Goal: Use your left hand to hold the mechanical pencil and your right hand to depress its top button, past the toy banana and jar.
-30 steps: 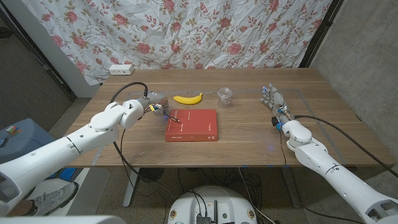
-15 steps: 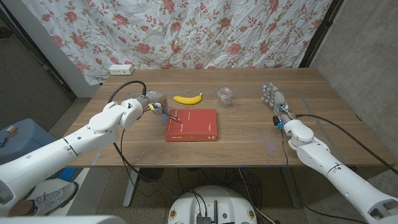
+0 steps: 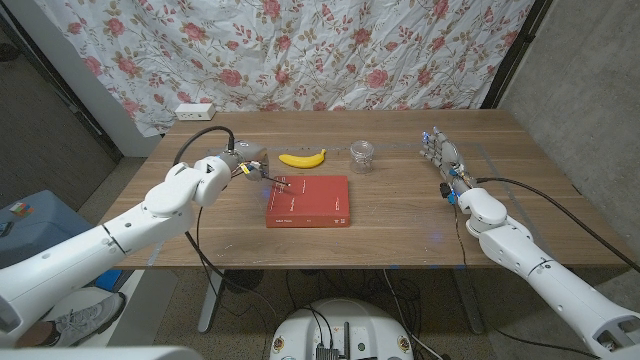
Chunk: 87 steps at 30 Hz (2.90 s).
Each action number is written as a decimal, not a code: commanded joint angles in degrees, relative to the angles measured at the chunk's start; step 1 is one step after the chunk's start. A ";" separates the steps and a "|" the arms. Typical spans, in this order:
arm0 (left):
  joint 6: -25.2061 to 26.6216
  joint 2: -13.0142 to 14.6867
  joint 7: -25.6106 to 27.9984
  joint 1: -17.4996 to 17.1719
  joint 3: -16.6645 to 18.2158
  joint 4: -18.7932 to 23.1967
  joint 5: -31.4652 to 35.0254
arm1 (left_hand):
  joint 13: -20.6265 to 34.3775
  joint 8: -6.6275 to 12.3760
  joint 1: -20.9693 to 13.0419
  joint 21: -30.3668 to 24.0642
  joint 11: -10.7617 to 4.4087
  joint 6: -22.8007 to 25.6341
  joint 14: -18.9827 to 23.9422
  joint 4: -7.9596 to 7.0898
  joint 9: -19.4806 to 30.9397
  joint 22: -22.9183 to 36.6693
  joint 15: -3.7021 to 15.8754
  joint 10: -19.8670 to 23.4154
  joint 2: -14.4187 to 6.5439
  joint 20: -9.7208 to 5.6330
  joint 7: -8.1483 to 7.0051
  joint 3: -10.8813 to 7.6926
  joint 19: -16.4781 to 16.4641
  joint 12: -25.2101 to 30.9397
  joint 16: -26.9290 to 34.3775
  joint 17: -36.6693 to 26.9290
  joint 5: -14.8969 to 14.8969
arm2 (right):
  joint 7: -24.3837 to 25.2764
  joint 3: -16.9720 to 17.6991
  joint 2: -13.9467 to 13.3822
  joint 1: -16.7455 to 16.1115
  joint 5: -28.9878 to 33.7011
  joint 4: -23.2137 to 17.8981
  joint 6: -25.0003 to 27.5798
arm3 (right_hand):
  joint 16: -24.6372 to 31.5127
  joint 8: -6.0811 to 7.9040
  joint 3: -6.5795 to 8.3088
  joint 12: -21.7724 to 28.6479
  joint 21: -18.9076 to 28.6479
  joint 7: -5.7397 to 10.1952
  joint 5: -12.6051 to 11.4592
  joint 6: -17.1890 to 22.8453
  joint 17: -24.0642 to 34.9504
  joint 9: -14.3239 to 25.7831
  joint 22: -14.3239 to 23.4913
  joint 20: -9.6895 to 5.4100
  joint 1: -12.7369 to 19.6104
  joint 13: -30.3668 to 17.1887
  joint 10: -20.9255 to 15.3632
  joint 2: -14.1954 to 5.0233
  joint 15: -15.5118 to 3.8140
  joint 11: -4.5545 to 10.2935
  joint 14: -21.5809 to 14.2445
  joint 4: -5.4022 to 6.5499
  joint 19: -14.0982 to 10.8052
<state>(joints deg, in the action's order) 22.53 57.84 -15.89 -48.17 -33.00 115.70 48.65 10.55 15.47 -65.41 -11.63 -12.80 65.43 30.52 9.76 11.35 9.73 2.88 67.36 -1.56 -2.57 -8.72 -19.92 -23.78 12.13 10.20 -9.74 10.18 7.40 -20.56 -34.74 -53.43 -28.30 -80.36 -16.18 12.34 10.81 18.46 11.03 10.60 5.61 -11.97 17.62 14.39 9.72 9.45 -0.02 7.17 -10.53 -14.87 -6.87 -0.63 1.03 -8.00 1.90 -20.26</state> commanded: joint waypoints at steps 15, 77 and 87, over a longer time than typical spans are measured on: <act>8.75 -6.11 -0.17 2.27 -2.20 0.07 1.81 | 0.29 0.22 -0.26 -0.02 -0.02 0.84 1.15 -0.11 0.12 0.28 10.35 1.12 -0.50 -5.26 0.16 0.50 -0.80 0.15 0.38 -0.19 0.41 | 0.47 -1.38 1.11 2.18 7.28 3.56 -9.29 | 0.65 -0.12 0.61 0.40 0.40 0.34 0.00 0.36 0.03 0.29 0.19 -0.56 0.26 -0.19 -1.06 -0.48 -0.35 -0.05 -0.82 -0.51 -1.14; 28.66 -21.91 16.83 4.82 -10.83 2.32 -13.43 | 0.39 -0.27 -0.45 -0.73 -0.09 0.51 3.13 -0.21 0.39 0.54 10.15 1.83 -0.61 -5.25 0.22 1.73 -3.03 -0.44 0.30 -0.21 0.46 | 7.73 1.58 -1.86 -2.74 24.16 0.77 -21.01 | 0.81 -1.63 0.88 -0.09 0.03 6.77 0.41 -10.04 0.79 0.23 0.20 0.24 -0.06 -0.27 0.19 -0.11 1.40 -1.35 0.66 -2.48 1.08; 29.15 -23.23 21.06 4.86 -11.28 2.31 -18.60 | 0.40 -0.32 -0.47 -0.81 -0.10 0.45 3.32 -0.23 0.44 0.61 10.16 1.80 -0.72 -5.20 0.27 1.86 -3.20 -0.52 0.32 -0.22 0.48 | 10.53 1.93 -3.62 -3.38 30.90 -0.87 -19.84 | 1.57 -1.18 0.36 0.40 1.05 6.98 0.49 -16.26 0.96 0.26 0.30 3.60 -0.45 -0.42 -0.57 1.07 1.71 -1.69 -0.97 -3.50 -1.89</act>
<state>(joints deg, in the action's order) 50.73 35.87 1.35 -43.35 -43.58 117.58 35.00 10.77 15.24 -65.67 -12.09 -12.70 66.12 33.38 9.53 11.61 10.01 3.07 68.46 -1.59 -2.67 -8.61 -18.27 -26.13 11.66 10.20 -9.73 10.39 15.22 -19.07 -36.54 -56.04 -4.19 -79.64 -36.95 13.32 9.48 18.91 11.03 11.05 12.48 -11.52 2.48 15.05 9.72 9.45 2.41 7.16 -10.81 -14.89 -6.86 1.15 -0.27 -8.12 -1.28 -21.20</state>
